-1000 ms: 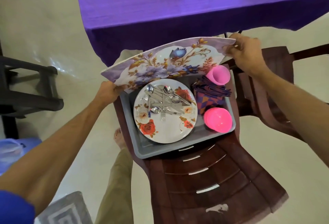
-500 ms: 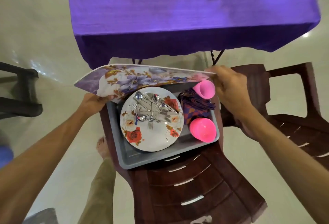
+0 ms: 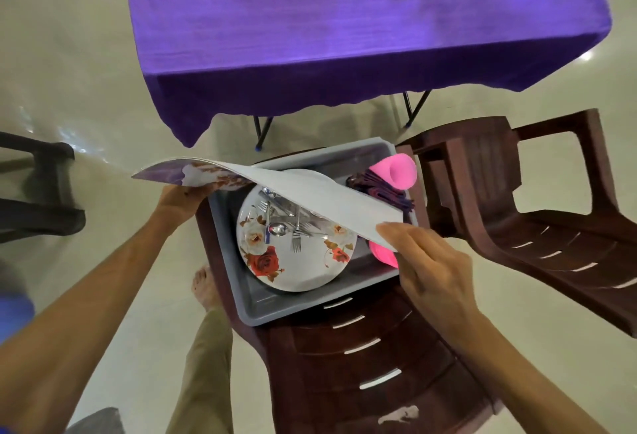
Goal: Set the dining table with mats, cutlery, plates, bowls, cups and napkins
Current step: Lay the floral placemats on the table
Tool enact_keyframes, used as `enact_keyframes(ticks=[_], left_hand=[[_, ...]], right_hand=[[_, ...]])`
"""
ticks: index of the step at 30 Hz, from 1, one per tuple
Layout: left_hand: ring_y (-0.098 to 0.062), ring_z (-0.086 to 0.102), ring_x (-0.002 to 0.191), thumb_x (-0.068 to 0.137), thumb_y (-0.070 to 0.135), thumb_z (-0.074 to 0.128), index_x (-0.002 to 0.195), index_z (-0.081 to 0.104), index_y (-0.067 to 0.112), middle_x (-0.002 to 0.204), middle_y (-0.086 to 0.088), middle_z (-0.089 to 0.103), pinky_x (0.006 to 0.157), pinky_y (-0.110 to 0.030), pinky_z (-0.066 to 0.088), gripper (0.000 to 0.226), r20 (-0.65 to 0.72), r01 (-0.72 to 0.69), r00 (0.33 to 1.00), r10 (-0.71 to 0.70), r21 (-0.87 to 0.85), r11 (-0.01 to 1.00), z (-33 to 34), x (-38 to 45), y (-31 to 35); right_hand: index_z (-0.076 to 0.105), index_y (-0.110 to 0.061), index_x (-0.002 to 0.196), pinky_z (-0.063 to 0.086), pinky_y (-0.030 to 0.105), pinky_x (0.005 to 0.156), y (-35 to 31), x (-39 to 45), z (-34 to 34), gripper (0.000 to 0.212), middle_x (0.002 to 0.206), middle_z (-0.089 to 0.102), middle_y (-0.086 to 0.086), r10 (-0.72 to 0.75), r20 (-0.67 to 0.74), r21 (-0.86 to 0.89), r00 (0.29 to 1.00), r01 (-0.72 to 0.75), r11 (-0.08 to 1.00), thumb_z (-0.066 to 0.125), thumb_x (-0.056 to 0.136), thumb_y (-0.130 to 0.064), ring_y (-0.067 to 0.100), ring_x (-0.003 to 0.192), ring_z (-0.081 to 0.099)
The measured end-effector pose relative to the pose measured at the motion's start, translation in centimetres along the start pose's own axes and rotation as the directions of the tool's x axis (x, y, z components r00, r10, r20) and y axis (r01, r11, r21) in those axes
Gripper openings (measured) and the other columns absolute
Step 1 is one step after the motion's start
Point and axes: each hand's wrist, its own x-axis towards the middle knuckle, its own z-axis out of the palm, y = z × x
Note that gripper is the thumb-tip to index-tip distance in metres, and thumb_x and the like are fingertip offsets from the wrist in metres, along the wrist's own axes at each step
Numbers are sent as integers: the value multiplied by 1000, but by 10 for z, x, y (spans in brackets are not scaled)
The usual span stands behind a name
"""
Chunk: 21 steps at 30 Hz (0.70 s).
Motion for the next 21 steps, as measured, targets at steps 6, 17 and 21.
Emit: enact_keyframes(ticks=[6,17,21], left_hand=[[-25,70,112,95,13,76,119,72,14,118,-6,75,100,-43,55,24,39,-122,992,123,-32,992,-5,-2,-2],[-19,66,105,101,7,66,111,78,15,109,2,74,95,-27,52,18,107,-249,967,231,205,947,-13,-26,-3],[-22,68,91,97,-4,67,99,75,7,95,-5,75,90,-34,54,13,67,-290,957,283,249,924,-21,-33,-7]], right_hand=[[73,-4,124,60,30,73,-8,-35,4,36,117,74,9,97,45,2,994,-97,995,65,89,3,25,103,72],[72,-3,118,40,11,74,-8,-41,-12,26,103,74,9,273,12,24,962,-273,962,58,96,-4,23,80,67],[72,-6,120,45,20,76,-3,-36,-20,28,109,74,10,308,-18,35,951,-307,951,58,96,-6,28,87,69]])
